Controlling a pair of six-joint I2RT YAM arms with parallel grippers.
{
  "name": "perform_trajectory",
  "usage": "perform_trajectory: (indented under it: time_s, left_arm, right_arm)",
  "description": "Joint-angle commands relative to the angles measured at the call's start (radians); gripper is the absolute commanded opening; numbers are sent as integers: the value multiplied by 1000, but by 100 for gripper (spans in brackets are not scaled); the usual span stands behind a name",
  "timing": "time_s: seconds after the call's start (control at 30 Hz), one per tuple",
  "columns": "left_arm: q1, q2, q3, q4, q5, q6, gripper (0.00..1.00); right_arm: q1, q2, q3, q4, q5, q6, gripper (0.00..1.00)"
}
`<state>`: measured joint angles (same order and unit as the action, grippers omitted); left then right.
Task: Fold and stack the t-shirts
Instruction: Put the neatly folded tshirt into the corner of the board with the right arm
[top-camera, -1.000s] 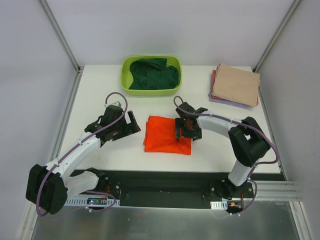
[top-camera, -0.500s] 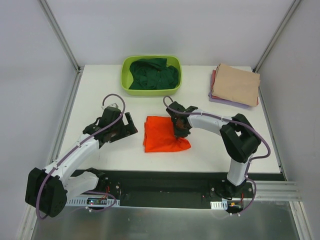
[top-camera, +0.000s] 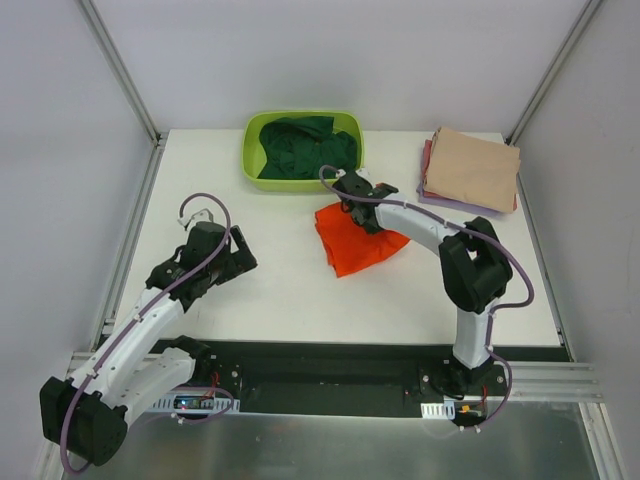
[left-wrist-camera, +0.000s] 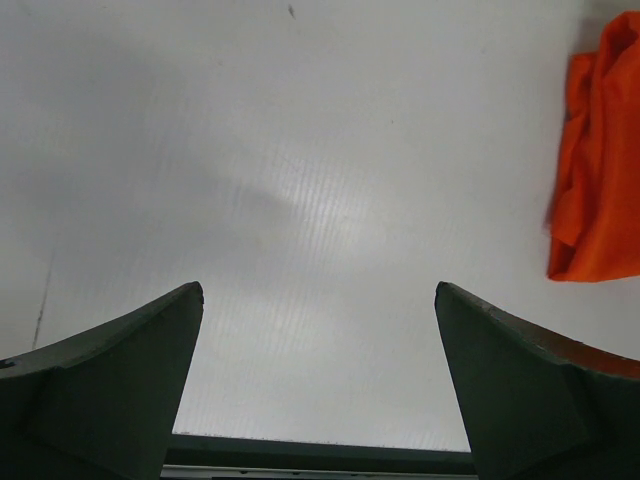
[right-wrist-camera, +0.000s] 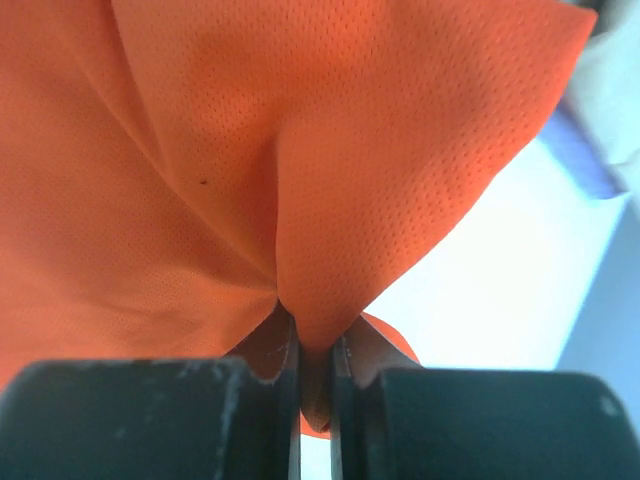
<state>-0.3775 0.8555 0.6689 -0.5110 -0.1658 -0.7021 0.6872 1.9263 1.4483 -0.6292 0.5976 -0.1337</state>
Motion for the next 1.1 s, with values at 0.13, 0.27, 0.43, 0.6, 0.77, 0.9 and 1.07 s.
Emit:
perform_trajectory:
  time_s: [0.13, 0.27, 0.43, 0.6, 0.77, 0.9, 1.07]
  left_arm:
    - [17, -15, 26, -98, -129, -53, 99]
    - [19, 5, 60, -119, -156, -65, 99]
    - [20, 28, 87, -136, -164, -80, 99]
    - [22, 46, 124, -155, -187, -79, 99]
    - [22, 73, 150, -161, -193, -80, 99]
    - [23, 85, 158, -162, -196, -82, 99]
    - [23, 102, 170, -164, -198, -82, 99]
  right_arm:
    - [-90, 5, 136, 14, 281, -158, 1]
    - [-147, 26, 210, 26, 300, -178, 1]
    - [-205, 56, 313, 19, 312, -205, 1]
    - [-230, 65, 386, 11, 370, -205, 1]
    - [-255, 79, 449, 5, 363, -216, 1]
    - [-268, 89, 514, -16, 367, -221, 1]
    - [-288, 94, 580, -41, 367, -215, 1]
